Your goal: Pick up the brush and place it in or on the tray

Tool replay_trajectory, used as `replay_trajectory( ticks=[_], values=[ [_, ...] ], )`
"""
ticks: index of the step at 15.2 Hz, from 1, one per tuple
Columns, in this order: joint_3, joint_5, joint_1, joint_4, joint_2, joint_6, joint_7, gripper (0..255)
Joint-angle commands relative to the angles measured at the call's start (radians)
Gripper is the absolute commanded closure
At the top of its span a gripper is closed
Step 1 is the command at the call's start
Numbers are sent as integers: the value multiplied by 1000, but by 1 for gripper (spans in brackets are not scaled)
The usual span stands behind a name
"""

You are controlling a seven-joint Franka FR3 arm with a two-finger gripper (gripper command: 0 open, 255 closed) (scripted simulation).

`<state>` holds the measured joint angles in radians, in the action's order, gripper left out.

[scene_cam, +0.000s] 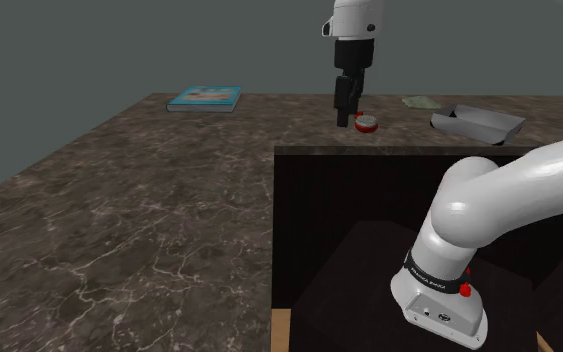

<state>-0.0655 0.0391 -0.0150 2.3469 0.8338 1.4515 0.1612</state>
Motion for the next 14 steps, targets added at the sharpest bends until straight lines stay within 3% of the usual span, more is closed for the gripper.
replay_trajectory(
  ticks=[1,14],
  values=[
    [0,0,0,0,0,0,0,0],
    [170,-109,-198,-121,-290,142,-83,0]
  ],
)
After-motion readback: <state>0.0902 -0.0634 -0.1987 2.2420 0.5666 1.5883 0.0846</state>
